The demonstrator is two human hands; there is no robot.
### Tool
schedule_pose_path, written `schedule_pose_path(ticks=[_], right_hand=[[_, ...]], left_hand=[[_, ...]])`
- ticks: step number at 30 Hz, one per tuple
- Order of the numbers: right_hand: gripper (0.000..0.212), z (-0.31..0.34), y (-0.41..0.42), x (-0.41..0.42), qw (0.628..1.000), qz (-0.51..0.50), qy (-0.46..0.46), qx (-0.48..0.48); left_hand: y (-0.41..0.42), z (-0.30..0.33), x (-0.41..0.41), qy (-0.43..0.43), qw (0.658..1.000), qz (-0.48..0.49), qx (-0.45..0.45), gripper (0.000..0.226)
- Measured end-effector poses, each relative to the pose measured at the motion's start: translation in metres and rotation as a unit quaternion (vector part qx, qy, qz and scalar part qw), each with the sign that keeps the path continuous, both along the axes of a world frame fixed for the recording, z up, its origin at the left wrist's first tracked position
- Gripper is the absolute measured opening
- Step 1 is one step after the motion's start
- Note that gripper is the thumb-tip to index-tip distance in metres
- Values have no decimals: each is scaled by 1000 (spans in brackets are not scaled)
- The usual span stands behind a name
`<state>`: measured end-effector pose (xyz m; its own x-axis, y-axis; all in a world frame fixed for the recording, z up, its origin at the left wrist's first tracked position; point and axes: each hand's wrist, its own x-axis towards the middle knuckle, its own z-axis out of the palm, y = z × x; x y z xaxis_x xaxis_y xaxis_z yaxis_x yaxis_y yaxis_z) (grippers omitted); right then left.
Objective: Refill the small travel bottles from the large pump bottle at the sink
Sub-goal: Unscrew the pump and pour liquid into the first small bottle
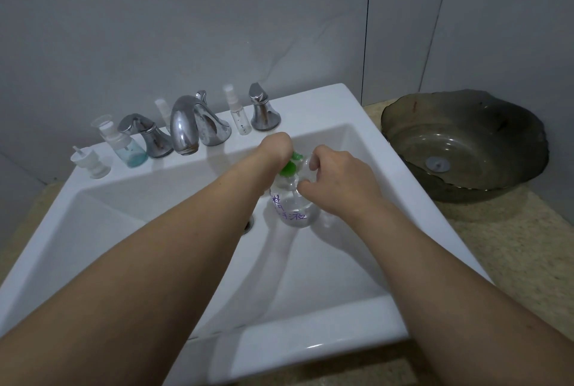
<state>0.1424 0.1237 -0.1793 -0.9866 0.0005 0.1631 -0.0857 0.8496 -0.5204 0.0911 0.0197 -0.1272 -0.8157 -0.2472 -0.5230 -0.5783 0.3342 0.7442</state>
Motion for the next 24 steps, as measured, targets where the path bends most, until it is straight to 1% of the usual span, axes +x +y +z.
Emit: schedule_pose_path(ticks=[2, 6, 8, 11, 15, 18, 19, 21, 23, 24], right_hand=[[31, 0, 0, 0, 1000, -5, 15, -13], [32, 1, -1, 0, 999, -5, 32, -20], [31, 1, -1, 1, 999, -3, 32, -18], [31, 1, 0, 1, 999, -3, 27, -21], [30, 0, -1, 0, 1000, -7, 16, -22], [28, 0, -1, 1, 1000, -4, 3, -19], [28, 0, -1, 1, 1000, -3, -2, -12], [29, -1, -1, 1, 1000, -1, -12, -5], [31, -2, -1, 1, 1000, -1, -19, -9], [31, -2, -1, 1, 1000, -1, -20, -10]], left_hand=[[-3, 7, 7, 0, 996, -63, -67, 22], [-10, 11, 4, -48, 985, -130, -106, 39], [-11, 11, 4, -58, 981, -142, -117, 40], [-13, 8, 1, -60, 981, -136, -125, 40], [-8, 12, 5, -74, 986, -105, -105, 39], [-5, 9, 8, -71, 989, -91, -91, 41], [-4, 7, 8, -68, 991, -84, -85, 38], [-4, 4, 6, -38, 996, -68, -51, 28], [-3, 2, 2, -8, 998, -60, 1, 37], [-3, 3, 1, -3, 998, -66, 9, 39]])
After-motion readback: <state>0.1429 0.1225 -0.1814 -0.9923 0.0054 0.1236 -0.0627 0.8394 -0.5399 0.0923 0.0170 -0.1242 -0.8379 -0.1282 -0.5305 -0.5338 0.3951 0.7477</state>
